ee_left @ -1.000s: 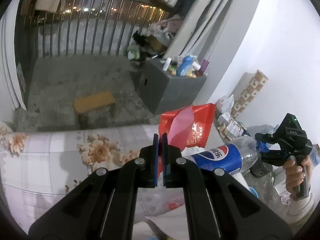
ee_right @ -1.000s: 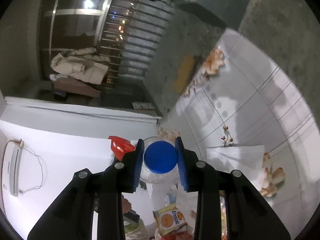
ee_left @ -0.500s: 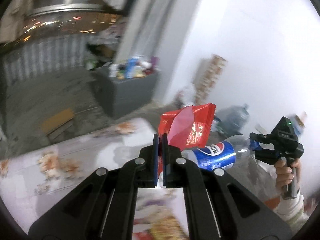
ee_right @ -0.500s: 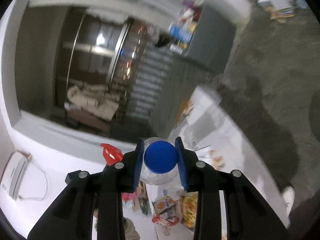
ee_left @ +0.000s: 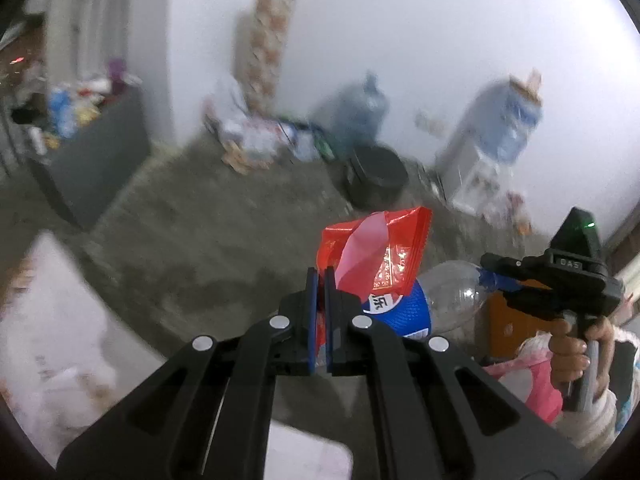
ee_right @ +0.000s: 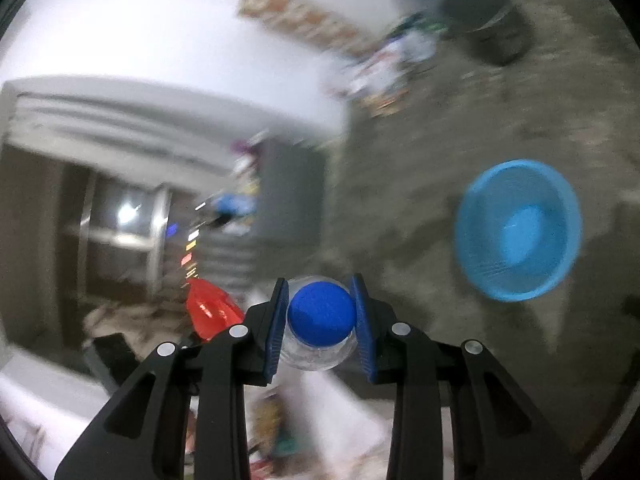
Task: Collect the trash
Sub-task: 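Carry both items to the blue wastebasket and open both tools to drop them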
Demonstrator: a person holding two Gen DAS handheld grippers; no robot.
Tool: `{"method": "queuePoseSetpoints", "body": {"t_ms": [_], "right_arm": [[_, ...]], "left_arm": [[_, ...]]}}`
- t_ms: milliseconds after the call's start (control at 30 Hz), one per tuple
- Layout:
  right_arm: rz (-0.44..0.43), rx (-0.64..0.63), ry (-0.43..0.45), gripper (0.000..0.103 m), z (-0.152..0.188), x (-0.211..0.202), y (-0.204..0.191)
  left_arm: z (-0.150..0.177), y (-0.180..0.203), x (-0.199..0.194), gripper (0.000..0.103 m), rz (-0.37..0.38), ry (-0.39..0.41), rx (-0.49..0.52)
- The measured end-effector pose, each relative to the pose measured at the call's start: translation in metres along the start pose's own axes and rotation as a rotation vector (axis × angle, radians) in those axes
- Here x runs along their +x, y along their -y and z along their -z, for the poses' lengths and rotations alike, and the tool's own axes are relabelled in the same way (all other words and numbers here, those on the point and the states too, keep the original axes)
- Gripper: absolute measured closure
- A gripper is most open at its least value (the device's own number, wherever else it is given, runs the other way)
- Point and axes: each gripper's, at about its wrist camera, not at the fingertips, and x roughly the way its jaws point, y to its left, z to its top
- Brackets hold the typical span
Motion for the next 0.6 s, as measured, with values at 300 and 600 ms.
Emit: {"method": "queuePoseSetpoints", "body": {"t_ms": [300,600], "right_arm": [[0.355,0.142,0.136,0.072,-0.012,0.035,0.124],[0.495,0.233,0.21,0.071,-0.009,0.084,0.205]], "left_arm": [[0.035,0.047,0.207,0.102,0.037,-0.272,-0.035],[0.058,0.05,0.309,0.086,-0.051,-0.367,-0.007]]}}
